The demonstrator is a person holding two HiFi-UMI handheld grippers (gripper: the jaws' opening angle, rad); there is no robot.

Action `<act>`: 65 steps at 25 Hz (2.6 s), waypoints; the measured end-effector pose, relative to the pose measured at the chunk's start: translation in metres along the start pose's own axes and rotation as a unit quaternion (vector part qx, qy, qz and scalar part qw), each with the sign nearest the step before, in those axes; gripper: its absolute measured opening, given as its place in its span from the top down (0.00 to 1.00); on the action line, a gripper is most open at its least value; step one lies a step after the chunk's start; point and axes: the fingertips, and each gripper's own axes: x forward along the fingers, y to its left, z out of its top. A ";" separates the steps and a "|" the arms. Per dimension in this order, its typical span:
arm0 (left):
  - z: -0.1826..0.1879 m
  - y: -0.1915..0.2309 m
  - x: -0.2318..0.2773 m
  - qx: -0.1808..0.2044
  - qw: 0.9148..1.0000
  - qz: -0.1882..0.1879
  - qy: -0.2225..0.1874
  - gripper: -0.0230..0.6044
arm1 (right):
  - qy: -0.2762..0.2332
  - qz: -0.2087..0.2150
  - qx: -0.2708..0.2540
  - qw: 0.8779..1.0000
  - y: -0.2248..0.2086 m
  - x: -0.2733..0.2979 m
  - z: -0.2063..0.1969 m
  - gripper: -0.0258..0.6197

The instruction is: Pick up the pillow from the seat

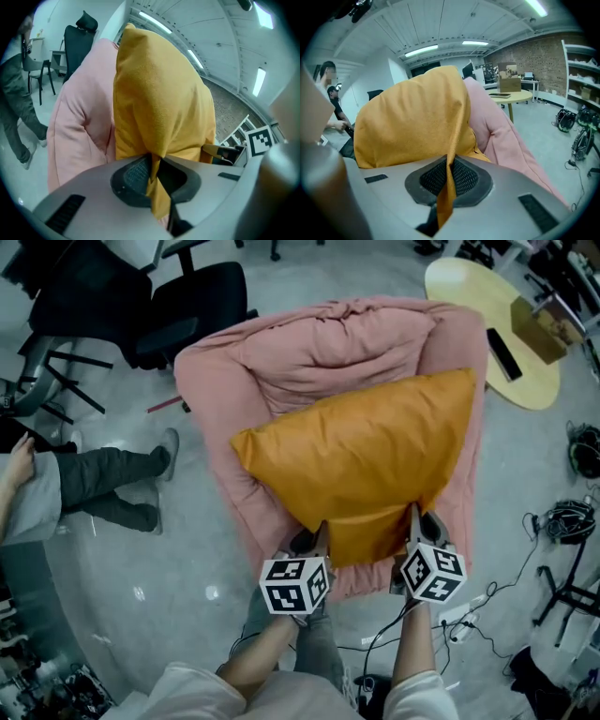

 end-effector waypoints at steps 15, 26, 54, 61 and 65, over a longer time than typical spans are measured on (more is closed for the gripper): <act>0.097 -0.046 -0.099 0.064 0.990 -0.033 -0.122 0.92 | -0.104 0.013 0.004 0.994 0.048 -0.092 0.092 0.91; 0.118 -0.005 -0.188 0.065 0.985 0.017 -0.157 0.92 | -0.103 0.077 0.007 0.992 0.135 -0.122 0.095 0.91; 0.113 0.174 -0.388 0.022 0.973 0.088 -0.212 0.92 | -0.098 0.185 -0.048 0.977 0.388 -0.163 0.042 0.91; 0.110 0.227 -0.424 0.025 0.974 0.089 -0.207 0.92 | -0.099 0.189 -0.051 0.976 0.446 -0.167 0.017 0.91; 0.102 0.254 -0.439 0.017 0.975 0.086 -0.202 0.92 | -0.089 0.184 -0.067 0.977 0.472 -0.165 -0.002 0.91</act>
